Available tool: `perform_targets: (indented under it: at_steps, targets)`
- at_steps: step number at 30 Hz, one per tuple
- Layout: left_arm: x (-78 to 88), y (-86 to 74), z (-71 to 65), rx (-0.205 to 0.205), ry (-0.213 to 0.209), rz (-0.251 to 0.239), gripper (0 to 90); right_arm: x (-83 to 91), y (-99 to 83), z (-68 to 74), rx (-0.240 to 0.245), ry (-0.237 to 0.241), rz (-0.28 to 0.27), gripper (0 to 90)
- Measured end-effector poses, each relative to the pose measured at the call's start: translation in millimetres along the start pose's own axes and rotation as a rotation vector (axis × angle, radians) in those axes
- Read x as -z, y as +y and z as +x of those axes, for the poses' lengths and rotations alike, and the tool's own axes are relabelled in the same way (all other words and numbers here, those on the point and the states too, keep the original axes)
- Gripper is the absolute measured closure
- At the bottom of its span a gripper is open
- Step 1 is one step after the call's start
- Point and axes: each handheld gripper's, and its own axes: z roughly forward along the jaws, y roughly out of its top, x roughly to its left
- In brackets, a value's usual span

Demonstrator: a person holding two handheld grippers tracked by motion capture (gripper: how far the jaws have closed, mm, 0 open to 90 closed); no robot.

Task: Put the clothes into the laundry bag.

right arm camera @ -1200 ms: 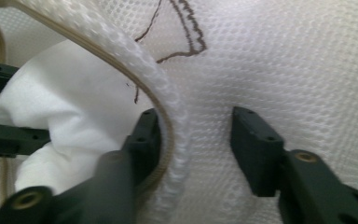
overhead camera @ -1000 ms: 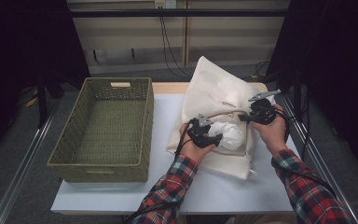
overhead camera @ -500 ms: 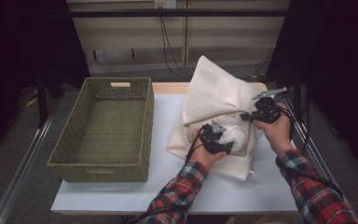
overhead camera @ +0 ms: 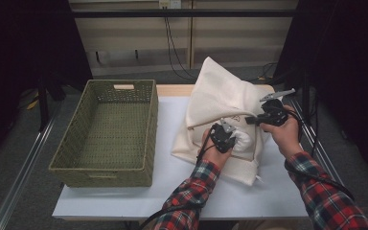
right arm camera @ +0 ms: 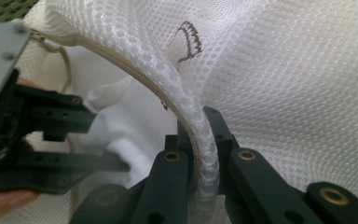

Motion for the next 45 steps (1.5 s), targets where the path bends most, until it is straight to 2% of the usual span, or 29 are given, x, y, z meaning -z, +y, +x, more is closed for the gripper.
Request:
perform_targets:
  at_steps: [1, 3, 5, 6, 8, 9, 11, 16, 21, 22, 23, 25, 27, 28, 30, 32, 33, 36, 38, 39, 45]
  targets:
    - [0.3, 2.2, 3.2, -0.003, -0.005, -0.002, 76.7, 0.0, 0.1, 1.6, -0.003, 0.012, -0.004, 88.0]
    - [-0.1, 6.3, 7.0, 0.021, 0.009, -0.023, 76.8, -0.8, 1.1, 4.3, 0.019, 0.015, -0.009, 88.0]
    - [0.2, 9.8, 12.3, 0.018, 0.031, -0.037, 77.0, 0.5, 1.8, 5.0, 0.012, 0.029, -0.004, 88.0]
    - [0.6, 11.7, 15.9, 0.017, 0.031, -0.04, 77.0, 1.2, 1.9, 4.7, 0.007, 0.031, -0.011, 88.0]
    - [1.9, 15.8, 22.5, 0.0, 0.059, -0.047, 77.1, 2.7, 1.5, 3.3, 0.006, 0.037, -0.007, 88.0]
    - [2.6, 17.8, 26.0, 0.011, 0.062, -0.052, 77.1, 3.4, 1.5, 2.5, 0.013, 0.043, -0.008, 88.0]
    - [3.2, 20.4, 33.0, -0.015, 0.089, -0.052, 77.1, 4.0, 1.3, 2.5, 0.01, 0.045, -0.01, 88.0]
    - [4.4, 21.2, 48.7, 0.009, 0.115, -0.073, 76.9, 1.8, 1.2, 5.1, 0.015, 0.061, -0.013, 87.9]
    - [5.7, 16.3, 48.0, 0.025, 0.095, -0.085, 74.1, -1.2, 1.9, 6.7, 0.014, 0.051, -0.009, 87.2]
    - [7.1, 15.9, 47.8, 0.016, 0.093, -0.075, 73.2, -1.3, 1.9, 7.6, 0.012, 0.048, -0.006, 87.0]
    - [8.0, 15.0, 47.0, 0.035, 0.074, -0.072, 71.6, -1.5, 1.9, 8.1, 0.012, 0.045, -0.006, 86.6]
    - [11.8, 13.5, 45.6, 0.046, 0.066, -0.08, 66.3, -1.6, 2.2, 8.6, 0.018, 0.044, -0.011, 85.7]
    - [16.0, 11.9, 44.6, 0.059, 0.037, -0.068, 62.7, -0.3, 2.6, 9.6, 0.014, 0.031, -0.014, 84.6]
    - [17.9, 11.1, 43.6, 0.056, 0.04, -0.059, 60.1, 0.4, 3.0, 10.4, 0.013, 0.034, -0.011, 84.1]
    - [22.6, 9.0, 42.9, 0.057, 0.032, -0.078, 54.0, 0.5, 3.5, 12.0, 0.023, 0.031, -0.02, 82.1]
    - [26.3, 7.4, 41.1, 0.068, 0.028, -0.087, 45.7, 1.4, 4.2, 14.2, 0.014, 0.05, -0.025, 80.9]
    - [29.1, 6.7, 40.7, 0.052, 0.028, -0.078, 43.1, 1.4, 5.0, 16.1, 0.023, 0.047, -0.024, 81.2]
    - [34.4, 5.3, 37.5, 0.07, 0.005, -0.094, 37.9, 0.1, 7.8, 22.7, 0.025, 0.06, -0.024, 81.5]
    - [39.8, 5.5, 36.8, 0.05, 0.01, -0.08, 33.6, -1.5, 10.3, 27.8, 0.041, 0.056, -0.023, 82.0]
    - [42.3, 5.5, 36.4, 0.044, 0.018, -0.078, 33.0, -2.6, 11.5, 29.4, 0.052, 0.067, -0.028, 82.2]
    - [54.0, -0.5, 38.3, 0.039, 0.004, -0.081, 27.2, -7.4, 14.8, 36.3, 0.067, 0.076, -0.02, 83.9]
